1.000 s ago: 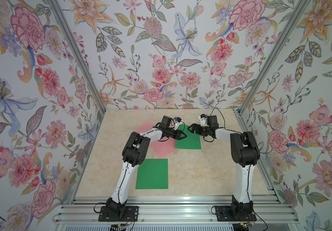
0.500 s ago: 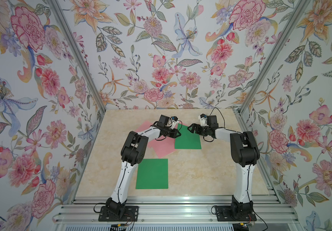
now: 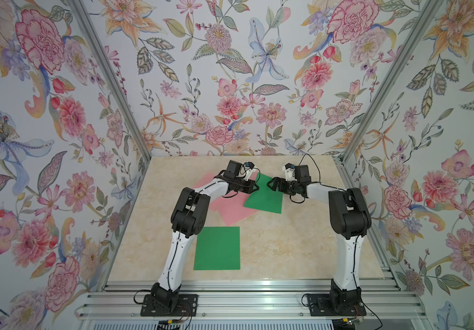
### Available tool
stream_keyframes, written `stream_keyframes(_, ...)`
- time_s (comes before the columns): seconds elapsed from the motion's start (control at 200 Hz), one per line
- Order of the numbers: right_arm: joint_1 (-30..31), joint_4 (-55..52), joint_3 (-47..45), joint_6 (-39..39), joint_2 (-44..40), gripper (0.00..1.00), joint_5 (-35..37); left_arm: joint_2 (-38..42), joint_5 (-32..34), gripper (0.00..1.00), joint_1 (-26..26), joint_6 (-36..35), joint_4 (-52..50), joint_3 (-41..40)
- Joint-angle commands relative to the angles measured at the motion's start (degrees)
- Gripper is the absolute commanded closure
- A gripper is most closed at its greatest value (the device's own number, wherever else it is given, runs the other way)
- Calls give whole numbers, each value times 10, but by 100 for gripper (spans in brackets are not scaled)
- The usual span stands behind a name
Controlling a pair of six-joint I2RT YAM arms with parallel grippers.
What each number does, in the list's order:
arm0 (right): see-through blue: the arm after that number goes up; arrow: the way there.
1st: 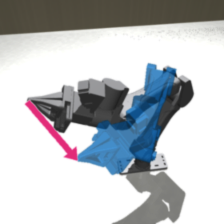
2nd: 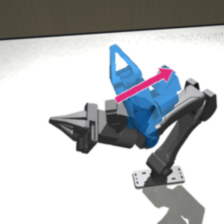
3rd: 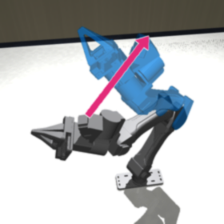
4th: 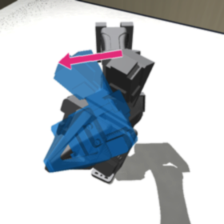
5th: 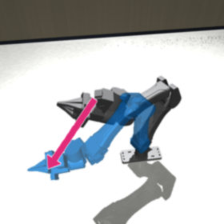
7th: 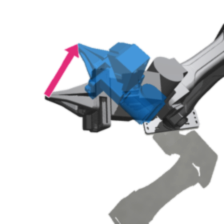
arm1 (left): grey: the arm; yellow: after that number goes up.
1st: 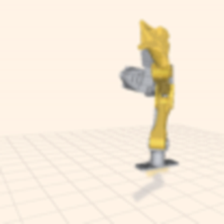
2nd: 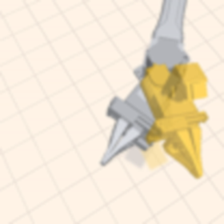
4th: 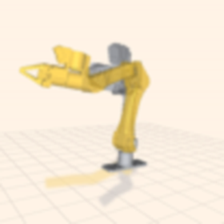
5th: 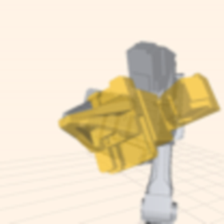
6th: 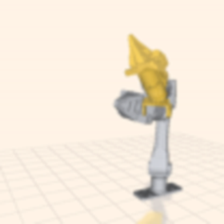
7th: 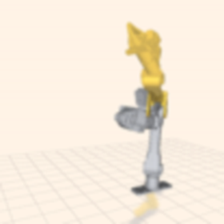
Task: Sort the scattered colored papers by color
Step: Pick up the colored paper from the center of the board.
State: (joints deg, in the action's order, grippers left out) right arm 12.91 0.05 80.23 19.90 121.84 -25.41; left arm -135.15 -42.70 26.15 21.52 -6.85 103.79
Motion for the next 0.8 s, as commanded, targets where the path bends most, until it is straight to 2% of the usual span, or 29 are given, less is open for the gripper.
stream_keyframes(0.0, 23, -75, -6, -26, -108, 0, 45, 74, 41, 100, 5, 55, -3, -19)
stream_keyframes(0.22, 27, -67, -103, -11, -268, 0, 76, 221, 124, 100, 21, 159, -2, -131)
stream_keyframes(0.465, 34, -85, -195, 11, -447, 0, 98, 372, 132, 100, 27, 234, -2, -309)
stream_keyframes(0.56, 33, -71, -240, 29, -477, 0, 88, 422, 113, 100, 27, 243, -5, -367)
stream_keyframes(0.69, 46, -20, -304, 67, -483, 0, 57, 454, 72, 100, 29, 252, -25, -430)
stream_keyframes(0.795, 74, 9, -335, 84, -477, 0, 58, 467, 69, 100, 40, 215, -88, -454)
